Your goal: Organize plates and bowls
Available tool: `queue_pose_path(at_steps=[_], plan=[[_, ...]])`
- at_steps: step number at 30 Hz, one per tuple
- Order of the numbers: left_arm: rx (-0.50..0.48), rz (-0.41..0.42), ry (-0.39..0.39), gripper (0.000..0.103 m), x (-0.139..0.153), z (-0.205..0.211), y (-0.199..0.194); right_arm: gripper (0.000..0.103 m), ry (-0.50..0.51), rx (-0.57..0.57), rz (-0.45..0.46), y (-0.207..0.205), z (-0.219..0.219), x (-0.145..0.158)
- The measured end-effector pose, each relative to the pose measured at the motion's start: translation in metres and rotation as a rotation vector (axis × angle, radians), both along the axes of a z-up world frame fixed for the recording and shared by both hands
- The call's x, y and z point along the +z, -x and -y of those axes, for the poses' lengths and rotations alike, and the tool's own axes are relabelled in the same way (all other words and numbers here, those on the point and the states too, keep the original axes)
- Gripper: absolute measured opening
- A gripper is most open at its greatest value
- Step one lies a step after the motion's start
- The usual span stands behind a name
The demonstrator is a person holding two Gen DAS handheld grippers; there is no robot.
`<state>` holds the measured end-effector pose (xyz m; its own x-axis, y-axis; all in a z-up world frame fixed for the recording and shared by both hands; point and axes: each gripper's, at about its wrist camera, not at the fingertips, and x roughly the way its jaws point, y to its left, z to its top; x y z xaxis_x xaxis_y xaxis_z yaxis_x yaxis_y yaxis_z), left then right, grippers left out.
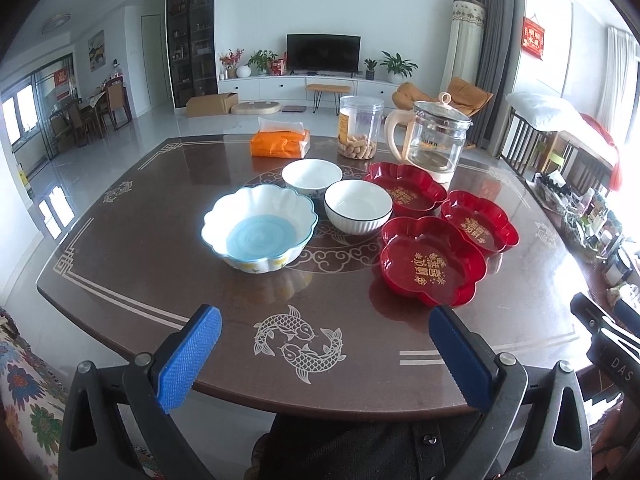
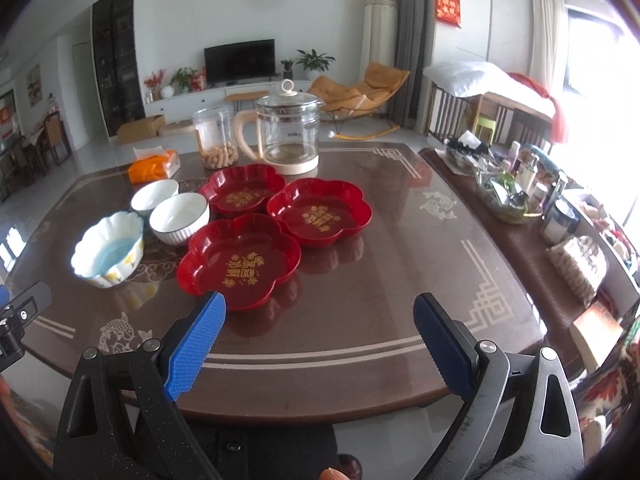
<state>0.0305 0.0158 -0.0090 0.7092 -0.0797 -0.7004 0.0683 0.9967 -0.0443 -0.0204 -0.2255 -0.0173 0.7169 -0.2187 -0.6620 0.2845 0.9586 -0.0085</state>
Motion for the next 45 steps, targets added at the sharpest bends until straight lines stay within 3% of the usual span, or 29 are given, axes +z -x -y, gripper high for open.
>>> queue_pose_path(at_steps=[11,21,29,34,39,42,45], plan=[[0.009,-0.012,-0.047,0.103,-0.011,0.008,0.002,0.096,0.015,-0.035,-0.026,0.003,0.007,-0.005],[0.020,-0.033,-0.018,0.103,-0.011,0.003,0.004,0.096,-0.012,-0.040,-0.020,0.010,0.010,-0.008],[0.011,-0.040,-0.059,0.103,-0.007,0.006,-0.003,0.096,-0.034,0.027,0.028,0.011,0.009,0.000],[0.001,-0.005,-0.064,0.103,0.016,0.004,-0.013,0.096,-0.055,0.108,0.082,0.003,0.014,0.026],[0.037,0.050,-0.032,0.103,0.038,-0.004,-0.015,0.096,0.053,0.032,0.182,0.003,0.018,0.061],[0.047,0.049,-0.020,0.103,0.040,-0.004,-0.015,0.096,0.081,-0.031,0.206,-0.001,0.020,0.063],[0.036,0.038,-0.045,0.103,0.033,-0.001,-0.016,0.097,0.072,-0.016,0.197,-0.007,0.020,0.055]])
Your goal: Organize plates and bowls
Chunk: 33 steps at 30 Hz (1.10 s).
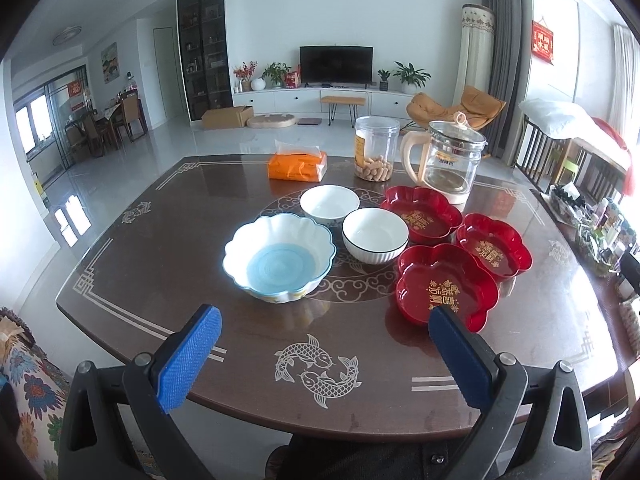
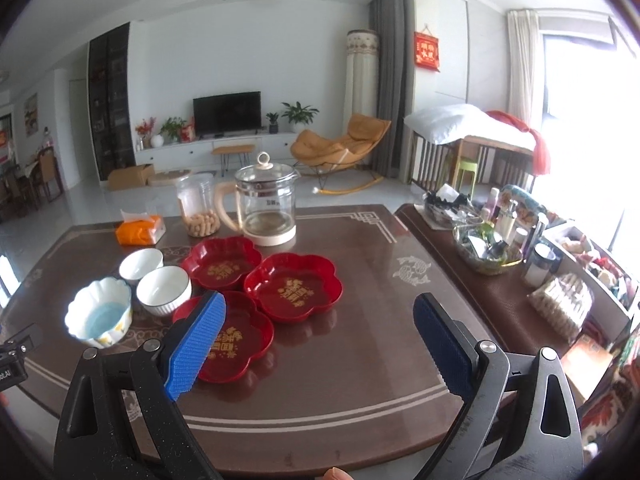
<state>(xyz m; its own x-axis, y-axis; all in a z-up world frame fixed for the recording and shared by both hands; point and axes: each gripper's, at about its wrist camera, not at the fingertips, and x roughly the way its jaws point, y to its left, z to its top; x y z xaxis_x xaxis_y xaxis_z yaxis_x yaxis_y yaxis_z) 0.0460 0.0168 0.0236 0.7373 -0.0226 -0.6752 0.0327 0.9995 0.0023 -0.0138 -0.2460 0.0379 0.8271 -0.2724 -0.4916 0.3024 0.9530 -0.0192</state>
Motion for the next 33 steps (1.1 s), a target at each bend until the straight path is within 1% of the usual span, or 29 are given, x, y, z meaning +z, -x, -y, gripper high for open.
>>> queue_pose_path(at_steps=[2,4,6,8,9,11,12,14,16,17,18,19,22,25,28,31,33], plan=[[-0.011,-0.036,0.017,0.103,-0.009,-0.001,-0.003,0.097,-0.008,0.021,-0.001,-0.001,0.000,-0.007],[-0.022,-0.069,0.071,0.103,-0.015,-0.005,-0.004,0.097,-0.014,0.039,0.002,0.001,0.001,-0.011],[-0.025,-0.081,0.119,0.103,-0.018,-0.010,-0.003,0.097,-0.031,0.061,0.028,0.006,0.002,-0.014],[-0.018,-0.048,0.147,0.103,-0.016,-0.013,0.001,0.097,-0.023,0.082,0.089,0.014,0.002,-0.013],[-0.011,-0.024,0.146,0.103,-0.014,-0.014,0.003,0.097,-0.010,0.092,0.129,0.019,0.000,-0.012],[-0.004,0.023,0.113,0.103,-0.012,-0.011,0.008,0.097,0.010,0.117,0.186,0.026,-0.002,-0.010],[-0.005,0.039,0.086,0.103,-0.011,-0.009,0.009,0.097,0.007,0.138,0.189,0.027,-0.003,-0.009],[-0.013,0.041,0.008,0.103,-0.011,-0.002,0.009,0.097,0.002,0.162,0.178,0.026,-0.005,-0.009],[-0.031,0.032,-0.073,0.103,-0.013,0.008,0.008,0.097,0.000,0.170,0.146,0.022,-0.007,-0.010],[-0.038,0.028,-0.096,0.103,-0.014,0.012,0.008,0.097,-0.002,0.168,0.120,0.019,-0.008,-0.012],[-0.041,0.025,-0.101,0.103,-0.014,0.014,0.007,0.097,-0.008,0.167,0.092,0.016,-0.009,-0.014],[-0.044,0.019,-0.087,0.103,-0.014,0.014,0.007,0.097,-0.018,0.167,0.070,0.014,-0.008,-0.016],[-0.048,0.003,-0.008,0.103,-0.013,0.010,0.005,0.097,-0.032,0.165,0.016,0.011,-0.006,-0.019],[-0.034,0.002,0.009,0.103,-0.013,0.005,0.004,0.097,0.040,0.123,0.016,0.015,-0.009,-0.020],[-0.041,-0.033,0.048,0.103,-0.016,0.001,0.001,0.097,0.125,0.069,0.019,0.017,-0.011,-0.020],[-0.067,-0.055,0.064,0.103,-0.016,0.001,-0.002,0.097,0.151,0.013,-0.012,0.012,-0.007,-0.021],[-0.067,-0.026,0.057,0.103,-0.010,0.002,-0.002,0.097,0.150,0.005,-0.027,0.009,-0.005,-0.022]])
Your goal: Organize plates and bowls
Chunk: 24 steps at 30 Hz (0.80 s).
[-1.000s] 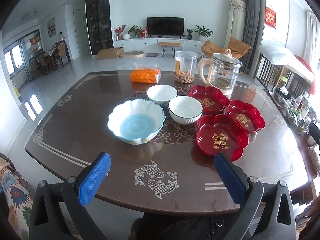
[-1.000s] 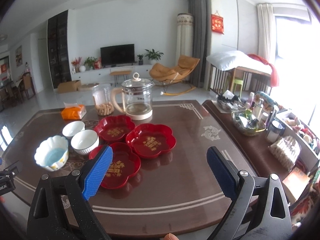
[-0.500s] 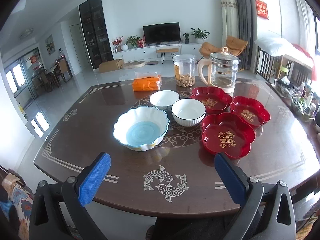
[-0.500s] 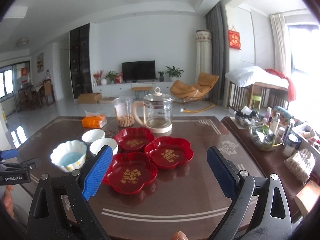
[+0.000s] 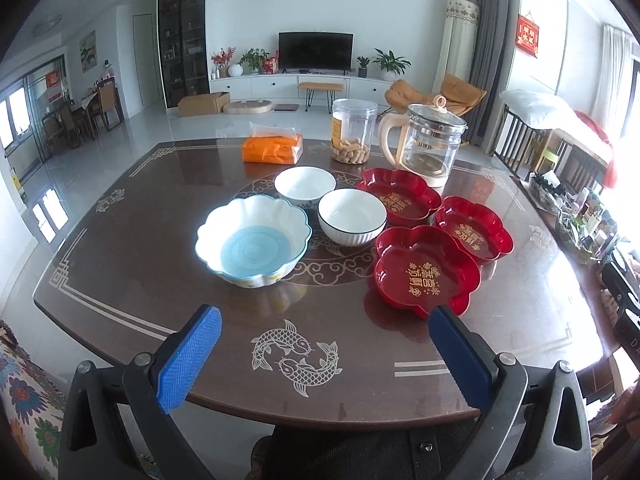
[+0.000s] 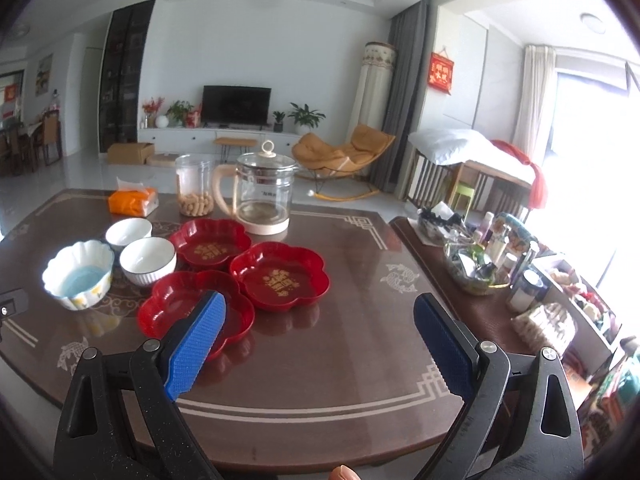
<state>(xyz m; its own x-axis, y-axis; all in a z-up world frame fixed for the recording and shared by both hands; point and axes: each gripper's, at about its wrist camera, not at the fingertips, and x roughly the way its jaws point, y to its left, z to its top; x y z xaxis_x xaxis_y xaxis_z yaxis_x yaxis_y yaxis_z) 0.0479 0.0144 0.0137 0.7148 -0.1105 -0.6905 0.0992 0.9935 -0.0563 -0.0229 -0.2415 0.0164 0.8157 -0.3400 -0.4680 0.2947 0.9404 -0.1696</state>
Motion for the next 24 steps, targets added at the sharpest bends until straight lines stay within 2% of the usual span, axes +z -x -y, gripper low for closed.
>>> queue_pose_path(at_steps=[5,10,16,21,24], plan=[[0.001,0.079,-0.040,0.103,0.012,0.007,0.004,0.097,0.008,-0.005,-0.002,0.001,-0.001,0.001],[-0.042,0.112,-0.078,0.103,0.005,0.017,0.007,0.097,-0.014,-0.012,-0.023,-0.002,0.001,0.001],[-0.066,0.048,-0.125,0.103,-0.008,0.021,0.002,0.097,-0.032,-0.042,-0.059,-0.008,0.008,-0.003],[-0.067,0.015,-0.091,0.103,-0.005,0.016,-0.002,0.097,-0.184,0.029,-0.072,-0.011,0.020,-0.001],[-0.057,0.001,-0.076,0.103,-0.001,0.011,-0.009,0.097,-0.175,0.031,-0.049,-0.012,0.021,0.007]])
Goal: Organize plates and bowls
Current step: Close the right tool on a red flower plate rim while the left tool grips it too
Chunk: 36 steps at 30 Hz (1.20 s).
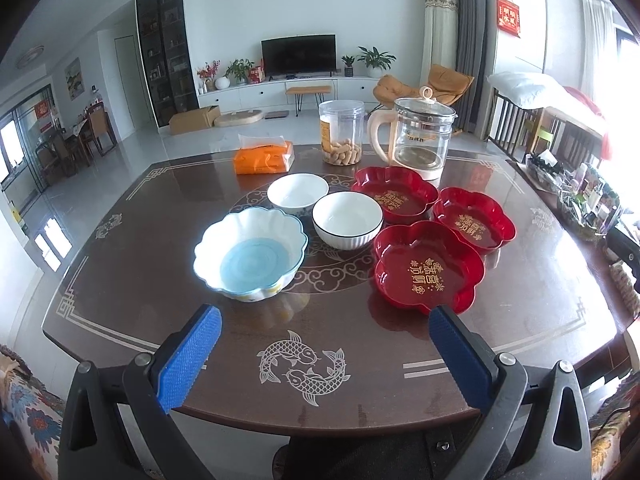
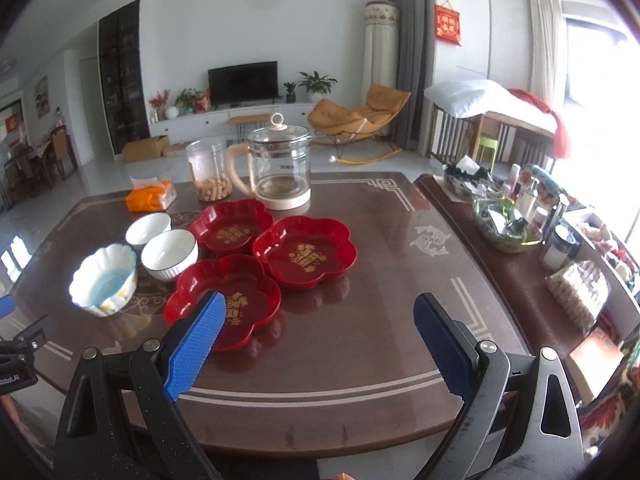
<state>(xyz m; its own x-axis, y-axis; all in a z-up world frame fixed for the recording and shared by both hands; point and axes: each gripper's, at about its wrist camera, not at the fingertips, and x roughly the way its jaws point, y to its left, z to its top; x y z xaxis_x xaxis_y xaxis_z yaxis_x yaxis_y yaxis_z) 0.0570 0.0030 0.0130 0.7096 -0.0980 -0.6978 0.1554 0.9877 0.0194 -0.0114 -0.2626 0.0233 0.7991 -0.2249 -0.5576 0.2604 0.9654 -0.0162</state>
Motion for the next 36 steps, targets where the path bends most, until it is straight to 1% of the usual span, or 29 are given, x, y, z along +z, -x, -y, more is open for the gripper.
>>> queue_pose_path(at_steps=[2,4,6,7,11,14,16,18,21,23,25,26,28,30,31,32,33,34,36], plan=[[0.017,0.012,0.004,0.103,0.004,-0.001,-0.002,0.097,0.041,-0.036,0.051,0.003,-0.002,0.007],[0.028,0.027,0.028,0.103,0.008,-0.002,-0.003,0.097,0.065,-0.071,0.114,0.008,-0.003,0.014],[0.025,0.019,0.061,0.103,0.008,-0.001,-0.003,0.097,0.063,-0.078,0.156,0.011,-0.004,0.016],[0.019,0.011,0.069,0.103,0.006,0.001,-0.004,0.097,0.055,-0.069,0.158,0.011,-0.005,0.014],[-0.020,-0.037,0.036,0.103,-0.008,0.013,-0.009,0.097,0.025,0.017,0.079,-0.003,-0.009,-0.002],[-0.044,-0.057,0.015,0.103,-0.013,0.015,-0.014,0.097,0.039,0.053,0.058,-0.007,-0.011,-0.008],[-0.087,-0.068,0.010,0.103,-0.012,0.019,-0.020,0.097,0.004,0.089,0.039,-0.013,-0.008,-0.008],[-0.126,-0.077,0.004,0.103,-0.007,0.026,-0.029,0.097,-0.063,0.138,-0.012,-0.026,-0.002,-0.009],[-0.164,-0.097,0.017,0.103,-0.001,0.034,-0.049,0.097,-0.199,0.207,-0.145,-0.057,0.009,-0.015],[-0.179,-0.124,0.013,0.103,-0.001,0.041,-0.066,0.097,-0.297,0.261,-0.225,-0.079,0.016,-0.021],[-0.195,-0.161,-0.001,0.103,-0.008,0.048,-0.084,0.097,-0.409,0.301,-0.303,-0.103,0.024,-0.030],[-0.204,-0.188,-0.012,0.103,-0.015,0.052,-0.093,0.097,-0.465,0.303,-0.352,-0.115,0.029,-0.037],[-0.209,-0.258,-0.014,0.103,-0.036,0.059,-0.109,0.097,-0.531,0.301,-0.451,-0.138,0.036,-0.055],[-0.200,-0.341,-0.014,0.102,-0.064,0.065,-0.124,0.097,-0.560,0.317,-0.544,-0.161,0.039,-0.080],[-0.188,-0.373,-0.020,0.100,-0.077,0.067,-0.131,0.096,-0.562,0.310,-0.583,-0.171,0.039,-0.092],[-0.180,-0.399,-0.025,0.094,-0.089,0.069,-0.137,0.096,-0.566,0.301,-0.617,-0.179,0.040,-0.105],[-0.169,-0.422,-0.034,0.089,-0.100,0.070,-0.143,0.096,-0.572,0.287,-0.643,-0.187,0.040,-0.117],[-0.155,-0.441,-0.039,0.087,-0.109,0.070,-0.149,0.095,-0.566,0.275,-0.661,-0.193,0.040,-0.128],[-0.127,-0.468,-0.032,0.083,-0.124,0.068,-0.159,0.094,-0.523,0.255,-0.676,-0.206,0.041,-0.142]])
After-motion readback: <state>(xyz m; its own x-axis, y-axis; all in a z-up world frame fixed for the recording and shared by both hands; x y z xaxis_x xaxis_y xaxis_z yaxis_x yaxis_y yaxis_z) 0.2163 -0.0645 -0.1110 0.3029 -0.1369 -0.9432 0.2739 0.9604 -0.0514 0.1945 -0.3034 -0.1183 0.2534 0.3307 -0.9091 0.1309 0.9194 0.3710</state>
